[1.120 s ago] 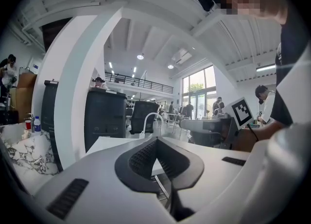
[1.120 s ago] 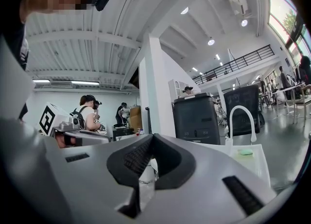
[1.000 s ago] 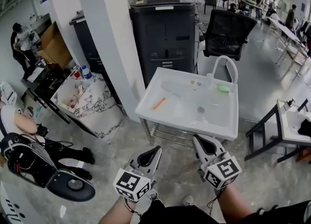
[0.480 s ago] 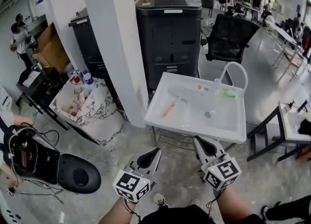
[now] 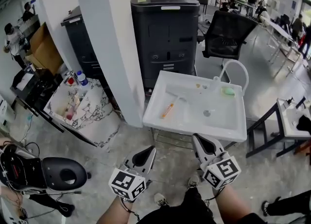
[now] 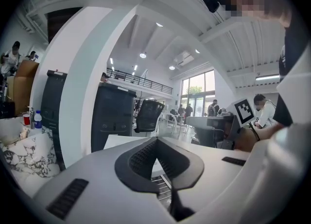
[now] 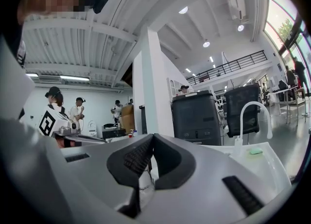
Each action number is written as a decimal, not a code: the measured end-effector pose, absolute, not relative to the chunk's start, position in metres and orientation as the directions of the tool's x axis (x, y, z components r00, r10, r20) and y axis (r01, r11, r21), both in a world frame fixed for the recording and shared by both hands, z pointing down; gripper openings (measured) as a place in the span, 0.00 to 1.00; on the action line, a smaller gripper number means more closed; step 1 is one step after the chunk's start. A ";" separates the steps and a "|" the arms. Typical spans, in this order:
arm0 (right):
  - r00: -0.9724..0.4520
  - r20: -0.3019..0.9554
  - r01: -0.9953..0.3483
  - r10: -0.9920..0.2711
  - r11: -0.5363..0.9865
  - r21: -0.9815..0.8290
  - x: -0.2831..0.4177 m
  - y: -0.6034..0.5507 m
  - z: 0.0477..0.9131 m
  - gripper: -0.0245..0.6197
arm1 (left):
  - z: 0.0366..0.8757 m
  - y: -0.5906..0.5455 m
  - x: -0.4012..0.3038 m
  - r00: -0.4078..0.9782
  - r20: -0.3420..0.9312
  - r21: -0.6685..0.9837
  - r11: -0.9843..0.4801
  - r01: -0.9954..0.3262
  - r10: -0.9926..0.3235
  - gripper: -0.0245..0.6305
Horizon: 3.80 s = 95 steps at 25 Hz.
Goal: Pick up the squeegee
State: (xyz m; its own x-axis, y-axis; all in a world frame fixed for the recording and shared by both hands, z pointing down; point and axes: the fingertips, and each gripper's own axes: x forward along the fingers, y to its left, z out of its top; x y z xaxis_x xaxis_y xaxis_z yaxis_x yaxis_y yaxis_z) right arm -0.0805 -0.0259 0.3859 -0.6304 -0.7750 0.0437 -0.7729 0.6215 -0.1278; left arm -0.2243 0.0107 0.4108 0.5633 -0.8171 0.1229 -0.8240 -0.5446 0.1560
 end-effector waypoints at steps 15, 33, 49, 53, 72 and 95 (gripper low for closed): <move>-0.675 0.044 -0.731 -0.737 0.659 -0.176 0.001 -0.174 0.400 0.06 | 0.419 -0.125 -0.152 0.488 0.176 0.129 -0.471 -0.873 -0.855 0.06; -0.762 0.066 -0.640 -0.644 0.736 -0.222 0.061 -0.295 0.420 0.06 | 0.441 -0.244 -0.091 0.369 0.259 0.109 -0.353 -0.929 -0.892 0.06; -0.717 0.098 -0.690 -0.691 0.682 -0.243 0.062 -0.335 0.437 0.06 | 0.500 -0.308 -0.098 0.406 0.394 0.110 -0.396 -0.912 -0.824 0.07; -0.681 0.117 -0.726 -0.723 0.644 -0.241 0.059 -0.347 0.443 0.06 | 0.523 -0.328 -0.105 0.442 0.436 0.135 -0.428 -0.894 -0.784 0.15; -0.517 0.235 -0.851 -0.823 0.465 -0.242 0.047 -0.382 0.479 0.06 | 0.654 -0.395 -0.123 0.535 0.669 0.199 -0.569 -0.798 -0.516 0.29; -0.348 0.304 -0.925 -0.887 0.272 -0.264 0.094 -0.380 0.515 0.06 | 0.757 -0.439 -0.099 0.454 0.830 0.160 -0.641 -0.751 -0.324 0.31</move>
